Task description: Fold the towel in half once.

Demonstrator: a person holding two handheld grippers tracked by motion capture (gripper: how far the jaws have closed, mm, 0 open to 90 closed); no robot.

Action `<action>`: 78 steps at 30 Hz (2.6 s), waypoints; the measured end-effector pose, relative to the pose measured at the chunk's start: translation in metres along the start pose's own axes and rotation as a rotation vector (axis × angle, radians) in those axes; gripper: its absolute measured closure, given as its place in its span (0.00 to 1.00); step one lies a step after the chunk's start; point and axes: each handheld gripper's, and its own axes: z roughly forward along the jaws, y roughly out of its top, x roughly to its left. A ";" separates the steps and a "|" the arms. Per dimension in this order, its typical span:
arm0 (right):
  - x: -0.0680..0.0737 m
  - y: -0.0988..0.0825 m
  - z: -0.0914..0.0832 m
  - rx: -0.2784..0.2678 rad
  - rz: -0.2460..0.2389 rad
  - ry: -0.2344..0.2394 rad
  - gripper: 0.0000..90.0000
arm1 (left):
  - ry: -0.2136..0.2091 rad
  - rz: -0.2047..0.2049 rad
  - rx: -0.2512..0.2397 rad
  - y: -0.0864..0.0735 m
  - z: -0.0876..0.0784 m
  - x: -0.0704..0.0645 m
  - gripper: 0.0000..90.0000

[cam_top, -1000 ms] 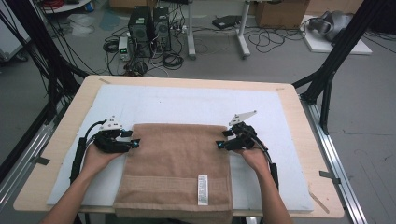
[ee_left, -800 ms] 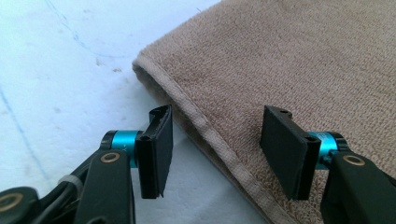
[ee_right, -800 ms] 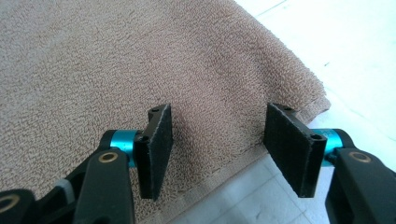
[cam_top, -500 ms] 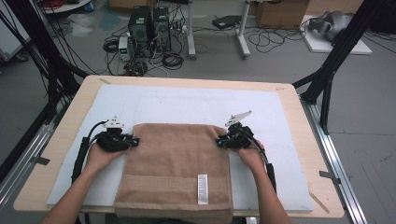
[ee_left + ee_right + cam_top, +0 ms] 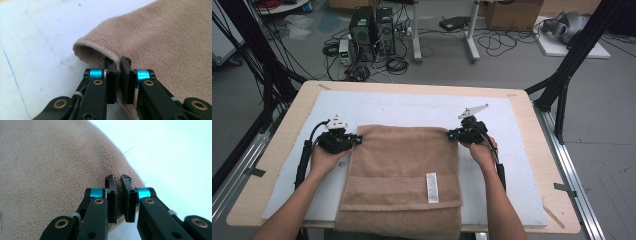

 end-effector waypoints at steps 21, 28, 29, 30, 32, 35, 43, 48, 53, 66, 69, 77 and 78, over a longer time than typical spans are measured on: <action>-0.012 0.003 0.003 0.116 0.091 0.025 0.43 | -0.018 -0.057 0.135 0.008 0.011 0.017 0.57; -0.009 -0.008 0.025 0.164 0.088 0.050 0.37 | -0.023 -0.082 0.161 -0.011 0.014 0.018 0.54; -0.007 -0.007 0.027 0.154 0.090 0.046 0.40 | -0.020 -0.075 0.162 -0.011 0.014 0.018 0.57; -0.007 -0.006 0.029 0.150 0.094 0.042 0.43 | -0.019 -0.077 0.158 -0.011 0.014 0.018 0.59; -0.005 -0.005 0.031 0.138 0.098 0.028 0.59 | -0.042 -0.095 0.143 -0.012 0.016 0.017 0.70; -0.003 -0.005 0.034 0.105 0.102 0.089 0.86 | -0.059 -0.098 0.136 -0.011 0.018 0.013 0.83; -0.007 0.006 0.013 0.083 0.009 -0.072 0.95 | -0.050 -0.135 0.046 -0.004 0.019 0.008 0.93; -0.028 0.022 -0.018 0.006 0.040 -0.166 0.96 | -0.063 -0.144 -0.004 0.017 0.024 0.005 0.94; -0.037 0.047 -0.037 0.009 0.016 -0.188 0.95 | -0.011 -0.103 -0.012 0.044 0.029 0.008 0.94; -0.018 0.035 -0.023 0.037 0.015 -0.098 0.56 | -0.005 -0.060 0.015 0.041 0.011 0.010 0.68; -0.008 0.033 -0.030 0.058 0.010 -0.080 0.50 | -0.013 -0.019 0.008 0.039 0.001 0.002 0.63; 0.034 0.003 -0.034 0.028 -0.076 -0.021 0.54 | -0.100 0.051 0.025 0.007 -0.013 -0.022 0.61; 0.037 -0.003 -0.032 0.035 -0.081 -0.019 0.54 | -0.112 0.060 0.044 0.003 -0.014 -0.025 0.61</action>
